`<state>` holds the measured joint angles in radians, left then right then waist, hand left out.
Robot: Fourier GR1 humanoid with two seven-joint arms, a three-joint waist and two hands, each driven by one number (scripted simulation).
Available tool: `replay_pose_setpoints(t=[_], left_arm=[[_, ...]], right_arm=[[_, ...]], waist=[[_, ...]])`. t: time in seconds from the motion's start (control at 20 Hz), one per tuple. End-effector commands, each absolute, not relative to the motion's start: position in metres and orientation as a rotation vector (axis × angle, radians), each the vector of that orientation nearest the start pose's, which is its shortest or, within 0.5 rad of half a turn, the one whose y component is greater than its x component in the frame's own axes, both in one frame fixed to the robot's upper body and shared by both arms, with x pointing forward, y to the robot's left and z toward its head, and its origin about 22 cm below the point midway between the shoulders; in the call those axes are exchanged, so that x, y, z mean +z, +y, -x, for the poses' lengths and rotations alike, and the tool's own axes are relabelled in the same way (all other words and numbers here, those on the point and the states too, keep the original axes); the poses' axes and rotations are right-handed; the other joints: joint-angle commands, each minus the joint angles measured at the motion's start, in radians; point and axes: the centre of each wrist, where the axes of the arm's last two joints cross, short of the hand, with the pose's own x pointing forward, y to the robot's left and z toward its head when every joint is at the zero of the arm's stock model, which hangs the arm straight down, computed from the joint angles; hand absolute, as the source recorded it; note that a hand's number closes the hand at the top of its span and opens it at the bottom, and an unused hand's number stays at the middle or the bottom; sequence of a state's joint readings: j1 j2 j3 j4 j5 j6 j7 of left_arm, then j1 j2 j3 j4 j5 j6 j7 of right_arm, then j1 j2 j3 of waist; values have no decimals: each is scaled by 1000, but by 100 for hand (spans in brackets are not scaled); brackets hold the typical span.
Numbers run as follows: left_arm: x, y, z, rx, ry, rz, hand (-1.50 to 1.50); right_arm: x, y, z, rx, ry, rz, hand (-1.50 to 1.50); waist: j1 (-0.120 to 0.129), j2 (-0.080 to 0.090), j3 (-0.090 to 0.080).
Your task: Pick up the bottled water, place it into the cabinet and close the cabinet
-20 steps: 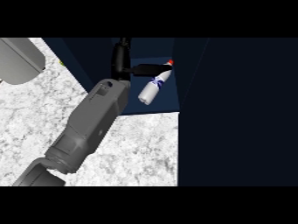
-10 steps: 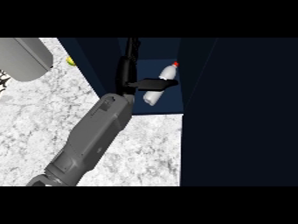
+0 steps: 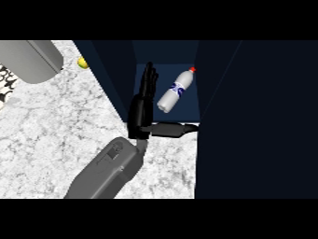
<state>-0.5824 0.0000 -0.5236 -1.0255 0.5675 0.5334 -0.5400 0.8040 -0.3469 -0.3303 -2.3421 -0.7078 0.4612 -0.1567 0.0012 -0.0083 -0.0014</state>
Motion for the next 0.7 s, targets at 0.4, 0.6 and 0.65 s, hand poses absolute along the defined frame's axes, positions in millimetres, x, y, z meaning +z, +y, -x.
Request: replay_pose_setpoints(t=[0.4,0.6,0.65], left_arm=[[-1,70,-218,86,-1843,382,150],[-6,97,-194,30,-1806,408,150],[-7,113,-191,44,-1809,404,150]], right_arm=[[160,-318,-42,205,-1876,-260,150],[160,-309,-50,272,-1879,-286,150],[157,-305,-50,290,-1842,-325,150]], waist=[[-3,1,0],[4,3,0],[6,3,0]])
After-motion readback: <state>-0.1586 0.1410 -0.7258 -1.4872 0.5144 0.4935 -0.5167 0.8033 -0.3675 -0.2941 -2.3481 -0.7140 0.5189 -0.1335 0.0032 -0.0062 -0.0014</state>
